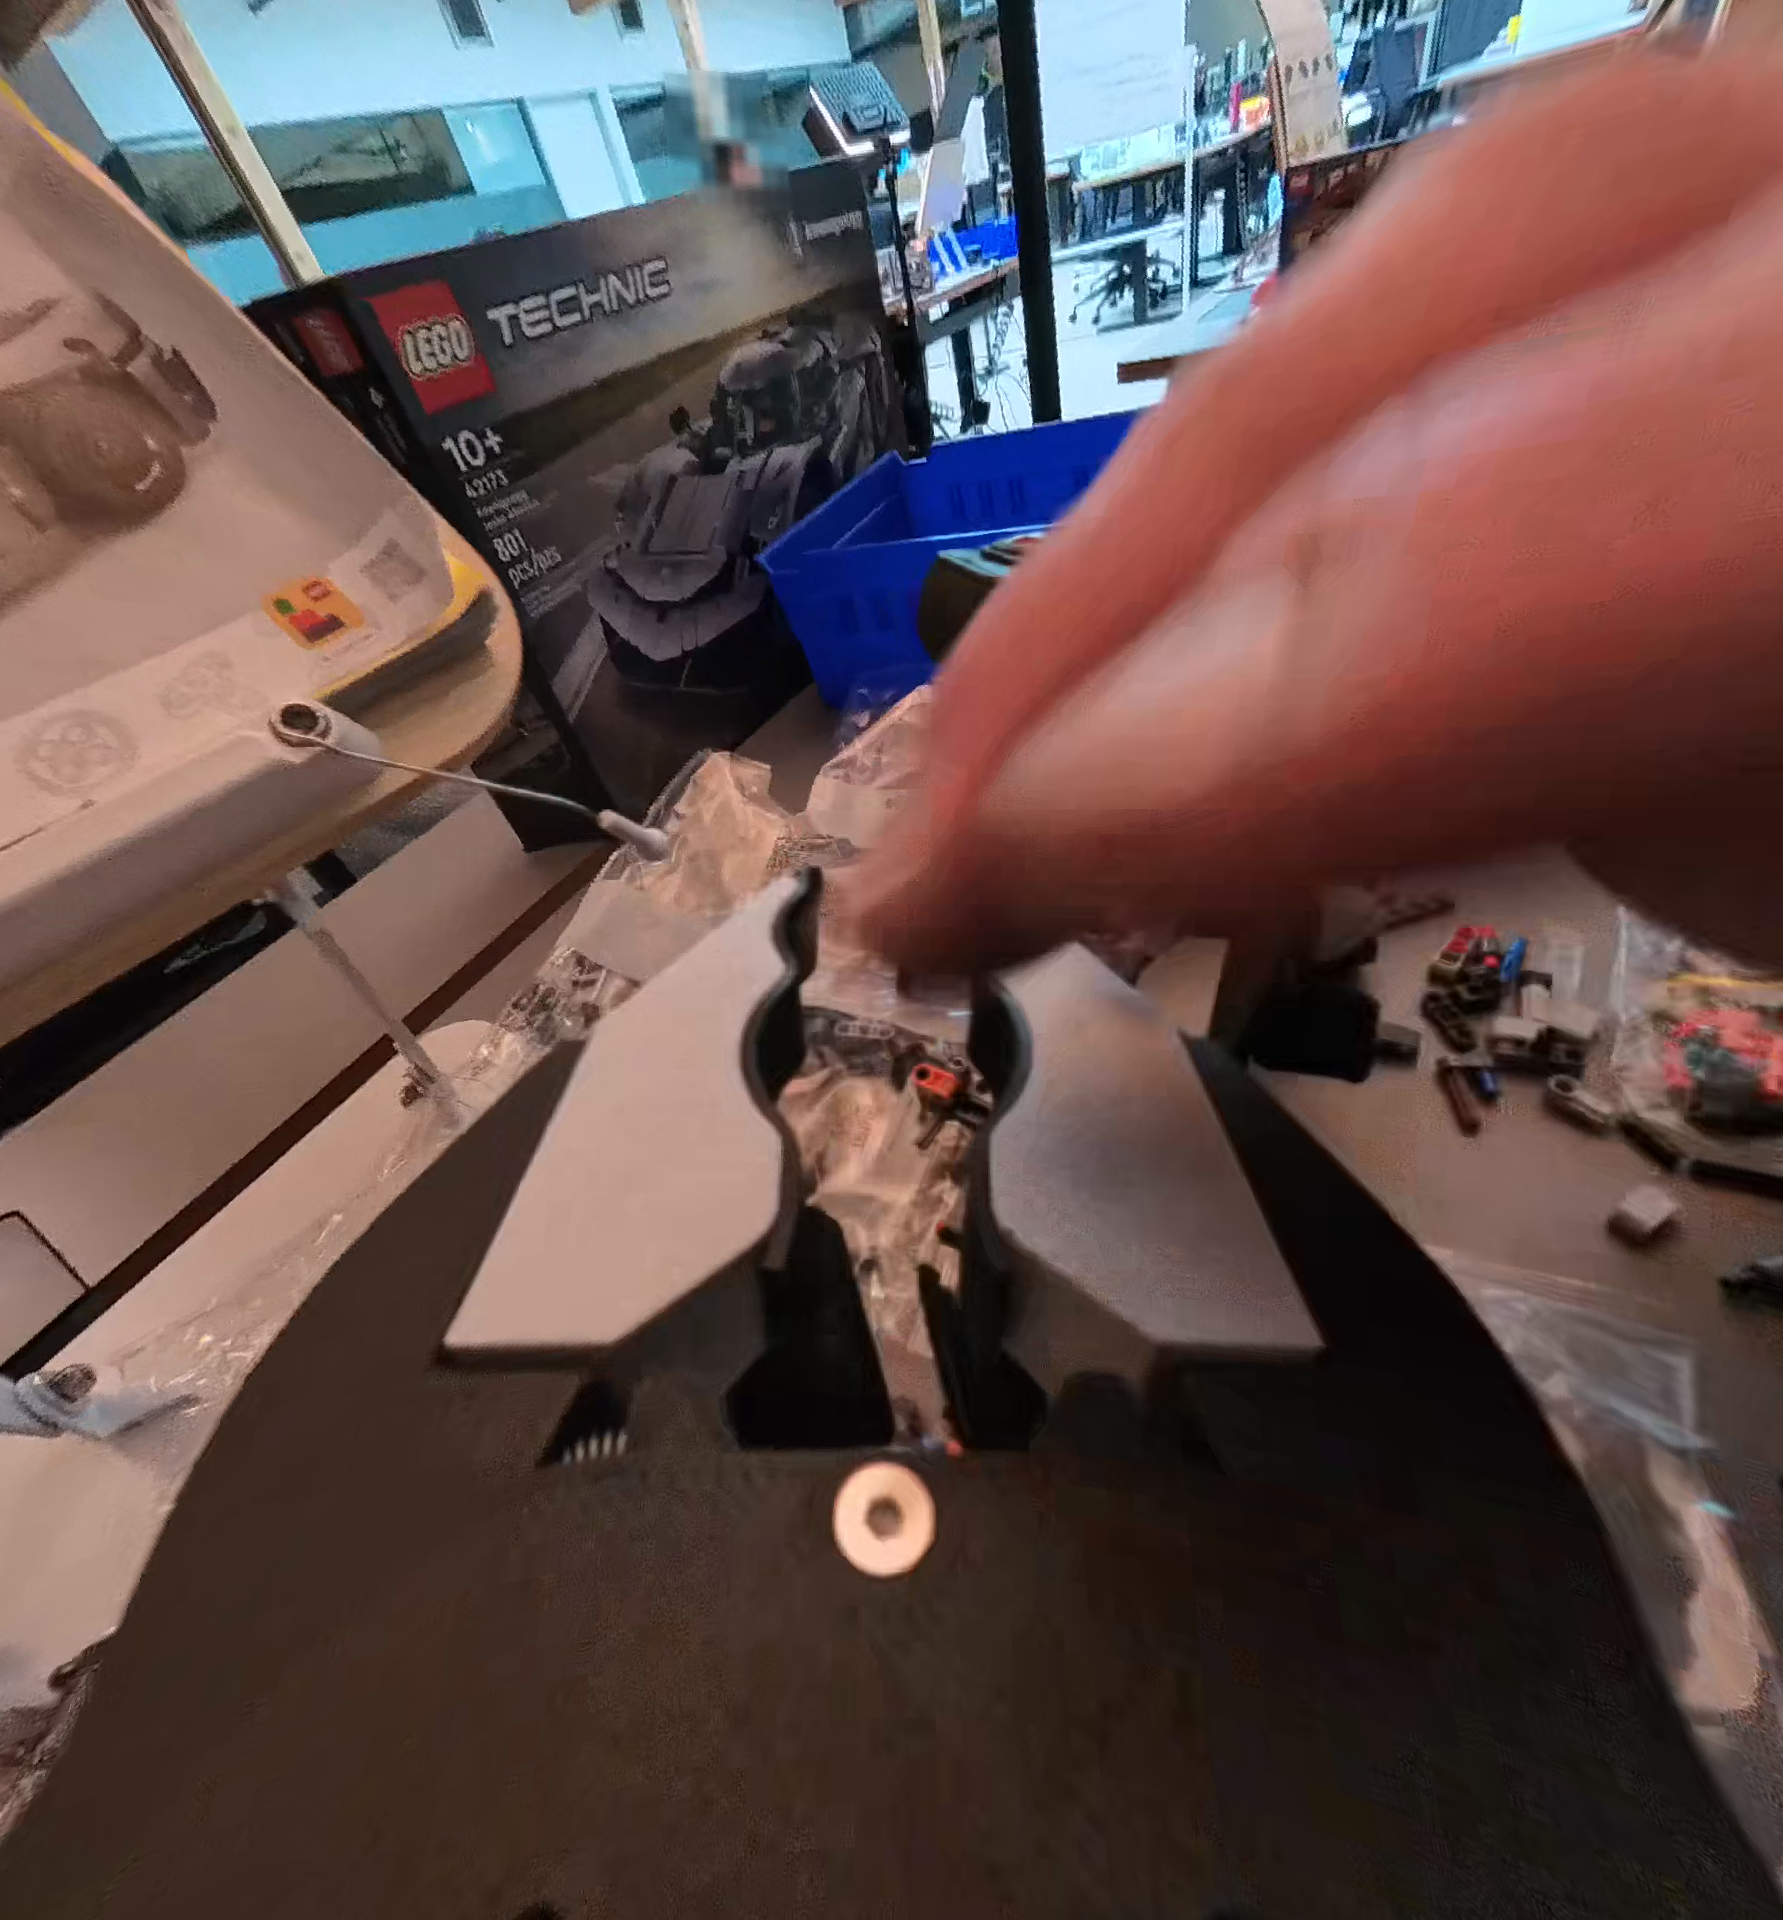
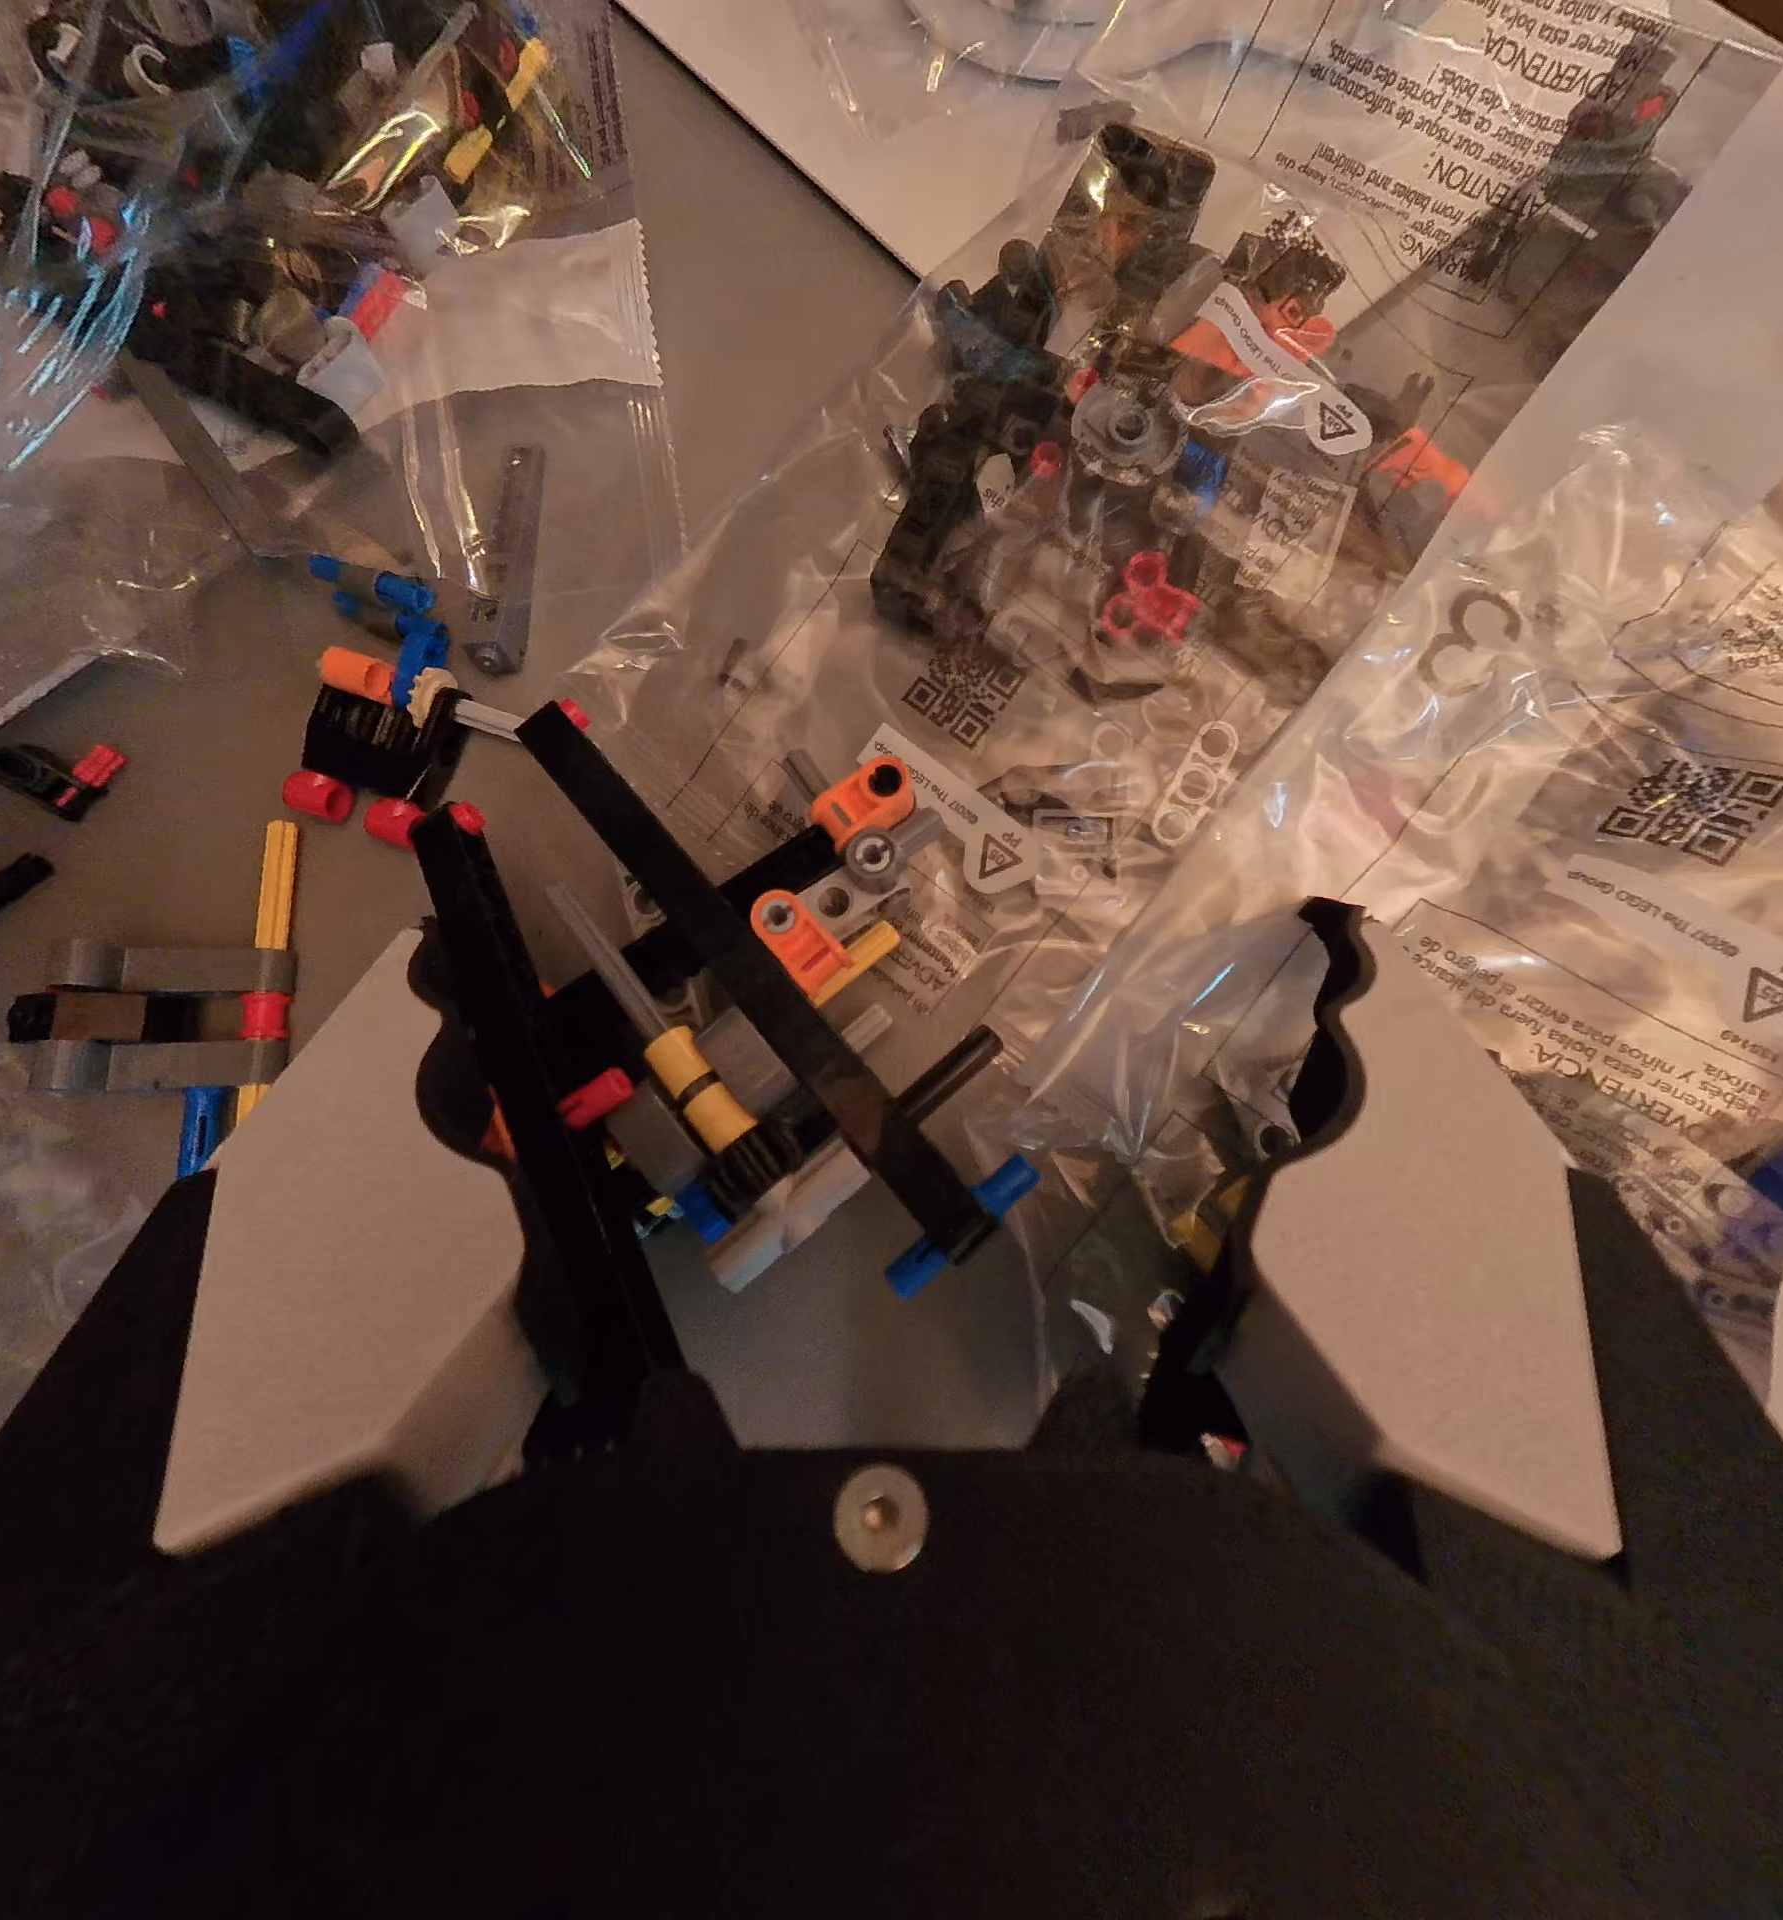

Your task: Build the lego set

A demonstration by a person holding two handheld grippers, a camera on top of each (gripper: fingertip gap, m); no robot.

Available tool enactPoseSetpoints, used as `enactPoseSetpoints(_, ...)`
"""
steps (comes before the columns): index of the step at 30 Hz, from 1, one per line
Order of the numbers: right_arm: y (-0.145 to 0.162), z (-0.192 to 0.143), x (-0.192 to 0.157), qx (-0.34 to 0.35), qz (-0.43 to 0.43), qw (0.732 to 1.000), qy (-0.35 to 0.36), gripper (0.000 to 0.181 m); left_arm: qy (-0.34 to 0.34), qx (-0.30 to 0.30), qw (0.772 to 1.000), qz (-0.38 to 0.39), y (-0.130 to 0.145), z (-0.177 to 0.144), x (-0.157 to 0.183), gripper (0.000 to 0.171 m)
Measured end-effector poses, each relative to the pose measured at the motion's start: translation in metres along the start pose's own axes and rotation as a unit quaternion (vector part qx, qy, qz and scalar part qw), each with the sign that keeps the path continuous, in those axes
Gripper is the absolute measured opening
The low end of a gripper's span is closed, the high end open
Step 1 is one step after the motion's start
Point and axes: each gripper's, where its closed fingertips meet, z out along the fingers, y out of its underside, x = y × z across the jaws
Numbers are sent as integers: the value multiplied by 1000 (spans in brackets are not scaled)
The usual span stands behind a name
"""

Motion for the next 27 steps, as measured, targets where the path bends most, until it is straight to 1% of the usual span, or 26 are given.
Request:
enactPoseSetpoints(2, 0, 0, 0, 0, 0, 1000, 0, 155, -8, 3, 1000, 0, -1, -5, -6, 19)
enactPoseSetpoints(3, 0, 0, 0, 0, 0, 1000, 0, 155, -15, 13, 1000, -1, -4, -8, -10, 21)
enactPoseSetpoints(5, 0, 0, 0, 0, 0, 1000, 0, 155, -27, 25, 999, -15, -9, -11, -16, 35)
enactPoseSetpoints(7, 0, 0, 0, 0, 0, 1000, 0, 155, -33, 27, 999, -13, -9, -10, -18, 46)
enactPoseSetpoints(8, 0, 0, 0, 0, 0, 1000, 0, 155, -34, 19, 999, -11, -5, -7, -18, 53)
enactPoseSetpoints(12, 0, 0, 0, 0, 0, 1000, 0, 155, -12, -8, 1000, -4, 9, 6, -7, 64)
enactPoseSetpoints(14, 0, 0, 0, 0, 0, 1000, 0, 155, -15, -34, 999, 3, 19, 12, -4, 75)
enactPoseSetpoints(17, 0, 0, 0, 0, 0, 1000, 0, 155, -7, -44, 999, 18, 23, 17, 4, 73)
enactPoseSetpoints(19, 0, 0, 0, 0, 0, 1000, 0, 155, -4, -48, 999, 9, 24, 17, 5, 74)
enactPoseSetpoints(27, 0, 0, 0, 0, 0, 1000, 0, 155, -12, -47, 999, -9, 25, 15, -4, 76)
